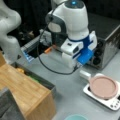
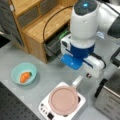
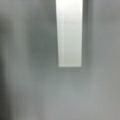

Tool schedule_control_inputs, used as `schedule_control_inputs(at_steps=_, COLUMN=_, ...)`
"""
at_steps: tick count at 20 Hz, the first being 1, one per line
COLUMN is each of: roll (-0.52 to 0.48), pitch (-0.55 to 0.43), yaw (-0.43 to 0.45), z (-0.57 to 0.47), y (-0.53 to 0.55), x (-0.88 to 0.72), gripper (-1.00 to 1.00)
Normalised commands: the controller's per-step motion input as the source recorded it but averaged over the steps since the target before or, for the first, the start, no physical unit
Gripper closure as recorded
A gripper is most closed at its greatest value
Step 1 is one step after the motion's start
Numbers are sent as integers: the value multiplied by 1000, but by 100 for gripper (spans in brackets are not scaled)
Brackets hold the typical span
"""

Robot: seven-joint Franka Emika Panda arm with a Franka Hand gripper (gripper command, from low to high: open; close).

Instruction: Pick up the pan. Place the pan on the table. Pick up the bowl. Place the bowl on the stove.

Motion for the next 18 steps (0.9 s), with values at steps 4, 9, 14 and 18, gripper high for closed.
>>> schedule_control_inputs(at_steps=4, roll=-238, pitch=41, yaw=-77, z=-148, y=69, x=55, gripper=-100)
schedule_control_inputs(at_steps=9, roll=-256, pitch=10, yaw=4, z=-164, y=109, x=121, gripper=-100)
schedule_control_inputs(at_steps=14, roll=-88, pitch=-37, yaw=97, z=-111, y=62, x=127, gripper=-100)
schedule_control_inputs(at_steps=18, roll=-25, pitch=-39, yaw=160, z=-78, y=-33, x=108, gripper=-100)
